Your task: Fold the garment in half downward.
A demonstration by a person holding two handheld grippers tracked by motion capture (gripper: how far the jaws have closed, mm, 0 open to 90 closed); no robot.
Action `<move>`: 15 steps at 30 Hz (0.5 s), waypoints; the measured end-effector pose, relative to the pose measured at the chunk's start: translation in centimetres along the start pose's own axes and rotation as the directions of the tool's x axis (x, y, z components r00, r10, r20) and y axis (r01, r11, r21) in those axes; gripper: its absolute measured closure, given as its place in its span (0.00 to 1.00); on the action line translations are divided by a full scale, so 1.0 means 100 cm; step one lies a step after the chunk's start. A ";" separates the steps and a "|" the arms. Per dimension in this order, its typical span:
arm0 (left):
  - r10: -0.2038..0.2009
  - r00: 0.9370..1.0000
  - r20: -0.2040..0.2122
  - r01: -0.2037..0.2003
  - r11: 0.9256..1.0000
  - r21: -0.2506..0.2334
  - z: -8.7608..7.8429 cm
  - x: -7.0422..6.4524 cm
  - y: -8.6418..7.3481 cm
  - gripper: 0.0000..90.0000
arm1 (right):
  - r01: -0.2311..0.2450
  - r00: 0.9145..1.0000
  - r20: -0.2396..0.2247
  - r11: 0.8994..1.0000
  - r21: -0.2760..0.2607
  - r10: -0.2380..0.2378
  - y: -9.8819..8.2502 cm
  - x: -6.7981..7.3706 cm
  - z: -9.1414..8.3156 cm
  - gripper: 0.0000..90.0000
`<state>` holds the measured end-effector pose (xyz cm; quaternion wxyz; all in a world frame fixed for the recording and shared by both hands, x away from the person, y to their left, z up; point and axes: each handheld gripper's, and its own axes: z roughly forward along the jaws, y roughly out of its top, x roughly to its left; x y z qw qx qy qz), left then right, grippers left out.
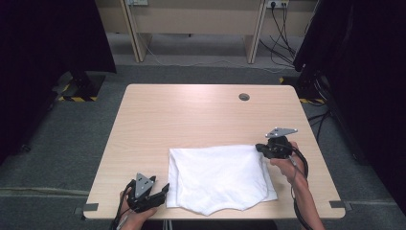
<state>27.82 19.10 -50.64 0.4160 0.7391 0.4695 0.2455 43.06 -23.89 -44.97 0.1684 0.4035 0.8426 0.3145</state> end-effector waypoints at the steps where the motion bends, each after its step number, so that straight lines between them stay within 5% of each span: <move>1: 0.000 1.000 0.000 0.000 1.000 0.000 0.000 0.000 0.000 0.45 | 0.000 1.000 0.000 1.000 0.000 0.000 0.000 0.000 0.000 0.94; 2: 0.000 1.000 0.000 0.000 1.000 0.000 0.000 0.000 0.000 0.44 | 0.000 1.000 0.000 1.000 0.000 0.000 0.000 0.000 0.000 0.94; 3: 0.000 1.000 -0.001 0.000 1.000 0.000 0.000 0.000 0.000 0.44 | -0.027 0.999 0.023 1.000 -0.009 0.027 -0.001 -0.002 -0.001 0.82; 7: -0.001 1.000 -0.002 0.001 1.000 0.000 0.000 0.000 0.000 0.44 | -0.002 0.999 0.035 0.999 -0.041 0.004 0.002 -0.001 -0.006 0.72; 8: 0.000 1.000 -0.002 0.000 1.000 0.000 0.000 0.000 0.000 0.44 | 0.001 0.997 0.082 0.997 -0.071 0.005 0.009 0.001 -0.015 0.62; 15: 0.000 1.000 0.000 0.000 1.000 -0.002 0.000 0.000 0.000 0.44 | 0.012 0.997 0.074 0.999 -0.032 -0.010 0.008 0.003 -0.003 0.59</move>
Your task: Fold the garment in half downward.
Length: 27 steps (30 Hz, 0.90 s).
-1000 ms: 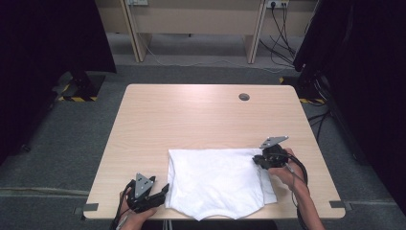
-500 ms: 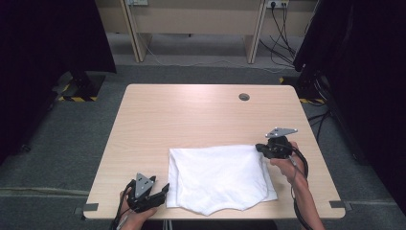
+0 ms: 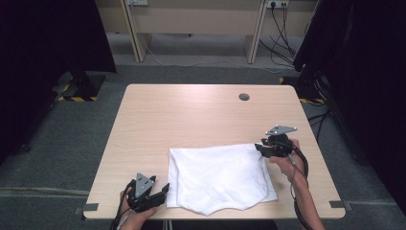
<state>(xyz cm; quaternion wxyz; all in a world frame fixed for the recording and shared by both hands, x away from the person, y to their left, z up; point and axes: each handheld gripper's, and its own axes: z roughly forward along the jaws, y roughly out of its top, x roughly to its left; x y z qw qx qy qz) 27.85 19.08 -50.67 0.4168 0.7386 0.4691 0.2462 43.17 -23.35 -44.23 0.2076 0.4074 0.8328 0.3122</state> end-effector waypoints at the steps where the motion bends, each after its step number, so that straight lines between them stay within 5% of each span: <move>1: 0.001 1.000 0.002 -0.001 1.000 -0.002 0.000 0.000 0.000 0.44 | -0.022 1.000 0.014 0.999 0.023 0.022 -0.006 -0.003 0.014 0.60; 2: 0.001 1.000 0.002 -0.001 1.000 -0.002 0.000 0.000 0.000 0.44 | -0.022 1.000 0.014 0.999 0.023 0.022 -0.006 -0.003 0.014 0.60; 3: 0.001 1.000 0.002 -0.001 1.000 -0.002 0.000 0.000 0.000 0.44 | -0.085 0.994 0.068 0.996 0.010 0.085 -0.013 -0.012 0.026 0.60; 5: 0.001 1.000 0.002 -0.001 1.000 -0.001 0.000 0.000 0.000 0.44 | -0.085 0.994 0.068 0.996 0.010 0.085 -0.013 -0.012 0.026 0.54; 6: 0.001 1.000 0.002 -0.001 1.000 -0.001 0.000 0.000 0.000 0.44 | -0.170 0.980 0.100 0.985 -0.030 0.172 -0.018 -0.020 0.028 0.50; 10: 0.000 1.000 0.001 0.000 1.000 -0.001 0.000 0.000 0.000 0.44 | -0.183 0.970 0.145 0.980 -0.077 0.193 -0.016 -0.020 0.023 0.46; 12: -0.004 1.000 -0.004 0.004 1.000 0.008 0.000 0.000 0.001 0.44 | -0.198 0.972 0.104 0.973 -0.119 0.211 -0.012 -0.016 0.018 0.43; 17: -0.053 0.998 -0.019 0.054 0.998 0.044 0.004 0.003 0.011 0.31 | -0.091 0.993 0.070 0.993 -0.071 0.096 -0.005 0.000 0.009 0.39; 20: -0.064 0.997 -0.032 0.064 0.998 -0.014 0.004 0.003 0.026 0.28 | -0.048 0.996 0.071 0.999 0.005 0.048 -0.010 0.005 0.018 0.38; 23: -0.049 0.998 -0.046 0.048 0.998 -0.031 0.009 0.003 0.046 0.27 | -0.104 0.993 0.062 0.995 0.003 0.104 -0.016 0.003 0.026 0.36; 27: 0.000 0.997 -0.072 -0.001 1.000 -0.005 0.033 0.002 0.069 0.26 | -0.123 0.987 0.096 0.992 -0.033 0.126 -0.016 0.002 0.020 0.35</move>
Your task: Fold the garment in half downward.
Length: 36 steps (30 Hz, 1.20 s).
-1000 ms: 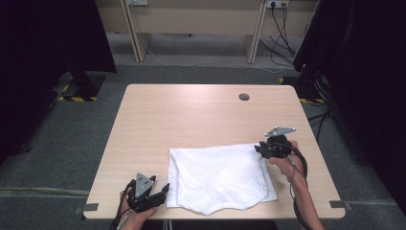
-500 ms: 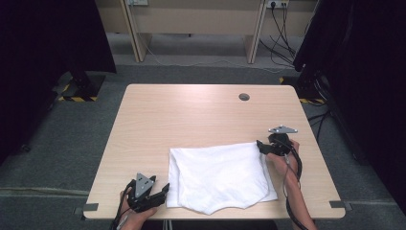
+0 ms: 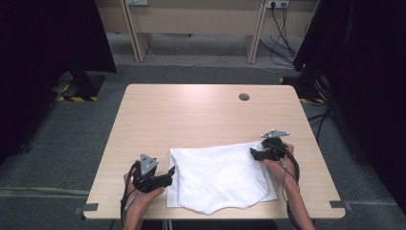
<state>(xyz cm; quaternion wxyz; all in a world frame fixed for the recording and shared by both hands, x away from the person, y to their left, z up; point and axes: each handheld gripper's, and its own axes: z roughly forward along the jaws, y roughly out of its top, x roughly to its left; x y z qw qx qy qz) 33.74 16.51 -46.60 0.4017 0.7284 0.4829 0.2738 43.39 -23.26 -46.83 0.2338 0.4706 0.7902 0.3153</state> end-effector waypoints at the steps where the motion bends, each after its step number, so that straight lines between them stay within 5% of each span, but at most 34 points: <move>1: -0.004 1.000 -0.006 0.004 1.000 0.003 0.007 -0.001 0.004 0.25 | -0.009 1.000 -0.016 1.000 -0.022 0.008 0.000 0.000 -0.003 0.35; 7: 0.007 0.996 -0.087 0.000 0.997 0.078 0.046 0.007 0.011 0.27 | 0.033 0.993 -0.115 0.998 -0.050 -0.039 -0.002 0.011 -0.006 0.34; 10: 0.030 0.992 -0.122 -0.014 0.992 0.128 0.057 0.013 0.009 0.27 | 0.054 0.994 -0.090 0.999 0.006 -0.053 -0.006 0.012 -0.002 0.35; 12: 0.003 0.993 -0.116 0.012 0.992 0.127 0.061 0.017 0.010 0.26 | 0.028 0.996 -0.086 0.999 0.023 -0.025 -0.008 0.008 0.000 0.35; 16: 0.051 0.988 -0.145 -0.032 0.991 0.131 0.062 0.016 0.017 0.27 | 0.011 0.999 -0.048 0.999 0.039 -0.009 -0.005 0.004 -0.004 0.34; 18: 0.030 0.989 -0.145 -0.015 0.994 0.106 0.060 0.014 0.021 0.26 | 0.014 0.999 -0.037 1.000 -0.027 -0.015 -0.002 0.006 -0.009 0.33; 20: 0.044 0.989 -0.143 -0.029 0.994 0.102 0.058 0.011 0.023 0.25 | 0.019 0.994 -0.102 0.996 -0.086 -0.028 0.002 0.009 -0.011 0.33; 22: 0.063 0.990 -0.123 -0.049 0.992 0.113 0.057 0.008 0.023 0.26 | 0.050 0.987 -0.149 0.994 -0.099 -0.064 0.004 0.015 -0.008 0.33; 24: 0.085 0.989 -0.122 -0.068 0.988 0.137 0.060 0.007 0.021 0.26 | 0.072 0.976 -0.200 0.996 -0.058 -0.083 0.004 0.018 -0.002 0.33; 26: 0.091 0.987 -0.131 -0.069 0.985 0.159 0.064 0.010 0.017 0.26 | 0.075 0.983 -0.168 0.997 0.014 -0.072 0.001 0.017 0.006 0.33; 28: 0.042 0.993 -0.115 -0.026 0.990 0.137 0.066 0.014 0.015 0.26 | 0.034 0.985 -0.170 0.999 -0.002 -0.034 -0.002 0.010 0.008 0.36; 33: 0.053 0.992 -0.110 -0.036 0.988 0.149 0.067 0.016 0.017 0.25 | -0.068 0.988 -0.135 0.998 0.015 0.069 0.000 0.000 0.001 0.30; 36: 0.047 0.992 -0.114 -0.031 0.991 0.133 0.065 0.014 0.018 0.25 | -0.030 0.987 -0.157 0.999 -0.030 0.025 0.001 0.005 -0.008 0.29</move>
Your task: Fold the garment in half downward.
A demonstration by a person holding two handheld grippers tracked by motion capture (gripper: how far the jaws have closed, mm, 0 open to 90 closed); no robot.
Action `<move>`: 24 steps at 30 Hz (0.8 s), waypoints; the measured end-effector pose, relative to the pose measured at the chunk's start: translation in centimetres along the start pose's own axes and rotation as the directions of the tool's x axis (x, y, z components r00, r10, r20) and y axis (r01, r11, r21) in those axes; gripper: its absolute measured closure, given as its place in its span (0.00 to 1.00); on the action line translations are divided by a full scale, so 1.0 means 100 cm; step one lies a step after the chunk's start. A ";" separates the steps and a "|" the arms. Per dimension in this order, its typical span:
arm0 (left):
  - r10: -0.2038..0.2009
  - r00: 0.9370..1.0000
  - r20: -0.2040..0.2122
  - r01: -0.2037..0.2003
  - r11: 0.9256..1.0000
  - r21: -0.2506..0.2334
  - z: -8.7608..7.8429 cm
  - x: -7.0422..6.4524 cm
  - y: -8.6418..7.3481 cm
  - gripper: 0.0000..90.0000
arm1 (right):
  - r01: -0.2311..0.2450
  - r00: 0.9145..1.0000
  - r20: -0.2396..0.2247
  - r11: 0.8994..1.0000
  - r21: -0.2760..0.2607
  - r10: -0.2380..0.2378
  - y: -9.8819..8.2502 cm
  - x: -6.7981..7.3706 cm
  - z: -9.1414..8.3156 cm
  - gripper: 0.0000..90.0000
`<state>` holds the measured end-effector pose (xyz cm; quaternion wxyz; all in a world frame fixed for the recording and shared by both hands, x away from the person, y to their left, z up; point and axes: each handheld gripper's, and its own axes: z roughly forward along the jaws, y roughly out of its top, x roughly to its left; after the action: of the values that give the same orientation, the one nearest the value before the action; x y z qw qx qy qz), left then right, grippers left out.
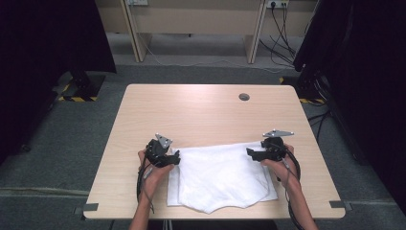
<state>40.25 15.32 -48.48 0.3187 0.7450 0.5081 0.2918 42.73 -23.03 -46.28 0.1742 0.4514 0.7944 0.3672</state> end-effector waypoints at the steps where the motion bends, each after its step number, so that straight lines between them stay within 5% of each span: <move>1: -0.009 1.000 0.003 0.009 1.000 -0.013 -0.002 0.000 0.000 0.25 | 0.032 0.999 -0.007 0.999 -0.002 -0.032 0.000 0.004 -0.003 0.29; 9: -0.016 0.999 0.048 0.018 0.999 -0.042 -0.029 -0.009 -0.011 0.20 | 0.179 0.981 -0.074 0.984 0.007 -0.178 -0.013 0.031 -0.015 0.26; 19: 0.015 0.995 0.094 -0.014 1.000 -0.017 -0.053 -0.037 -0.037 0.16 | 0.214 0.972 -0.108 0.976 0.028 -0.210 -0.033 0.049 -0.026 0.20; 24: 0.031 0.995 0.090 -0.031 0.999 0.008 -0.052 -0.045 -0.043 0.14 | 0.206 0.975 -0.097 0.978 0.039 -0.201 -0.041 0.057 -0.030 0.13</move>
<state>32.42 13.22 -49.01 0.3331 0.7667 0.4831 0.2604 35.51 -20.83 -46.98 0.1627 0.3543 0.8524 0.3484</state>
